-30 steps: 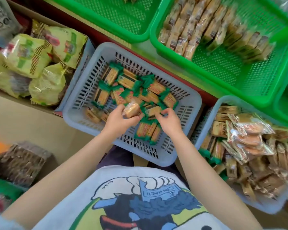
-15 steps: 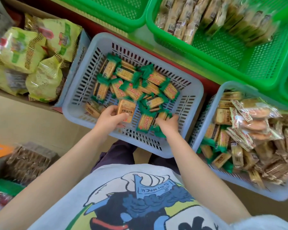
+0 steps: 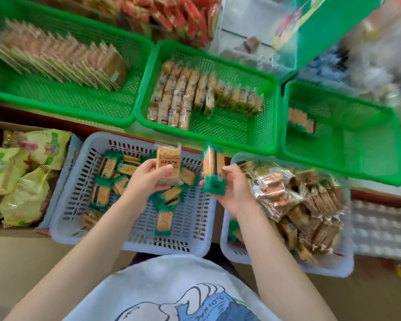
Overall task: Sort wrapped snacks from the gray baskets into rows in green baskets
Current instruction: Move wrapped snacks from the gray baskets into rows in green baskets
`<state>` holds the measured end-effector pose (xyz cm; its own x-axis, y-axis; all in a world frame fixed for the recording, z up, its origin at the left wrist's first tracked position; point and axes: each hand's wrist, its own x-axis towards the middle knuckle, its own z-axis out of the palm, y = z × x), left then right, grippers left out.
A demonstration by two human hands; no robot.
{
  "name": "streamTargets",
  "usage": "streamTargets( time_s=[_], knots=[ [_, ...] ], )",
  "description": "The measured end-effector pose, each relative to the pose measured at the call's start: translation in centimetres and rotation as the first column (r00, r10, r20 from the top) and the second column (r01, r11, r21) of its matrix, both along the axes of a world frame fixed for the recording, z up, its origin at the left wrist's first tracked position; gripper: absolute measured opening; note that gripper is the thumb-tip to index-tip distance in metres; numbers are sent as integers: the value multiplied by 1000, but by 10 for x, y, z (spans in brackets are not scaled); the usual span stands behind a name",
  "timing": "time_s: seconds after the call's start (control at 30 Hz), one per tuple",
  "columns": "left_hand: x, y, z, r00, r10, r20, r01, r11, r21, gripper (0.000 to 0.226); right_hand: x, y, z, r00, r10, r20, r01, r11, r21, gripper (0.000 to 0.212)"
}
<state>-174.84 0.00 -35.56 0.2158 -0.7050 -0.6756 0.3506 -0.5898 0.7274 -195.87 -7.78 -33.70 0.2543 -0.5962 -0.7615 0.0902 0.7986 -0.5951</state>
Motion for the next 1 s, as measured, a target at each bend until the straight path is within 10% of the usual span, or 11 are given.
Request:
streamTargets(
  time_s=[0.27,0.5,1.0],
  knots=[
    [-97,-120,59,987,-139,75,152,965,-212,25,-102,-79,82,946,-223,235,278,931,-238,36],
    [-214,-200,43,984,-138,114,154,976,-153,31,-218,-160,58,931,-334,-145,271,902,-337,18],
    [-310,-301,-23,831,-54,554,83,996,-27,37,-326,-335,-56,560,-325,-762,29,927,-374,45]
  ],
)
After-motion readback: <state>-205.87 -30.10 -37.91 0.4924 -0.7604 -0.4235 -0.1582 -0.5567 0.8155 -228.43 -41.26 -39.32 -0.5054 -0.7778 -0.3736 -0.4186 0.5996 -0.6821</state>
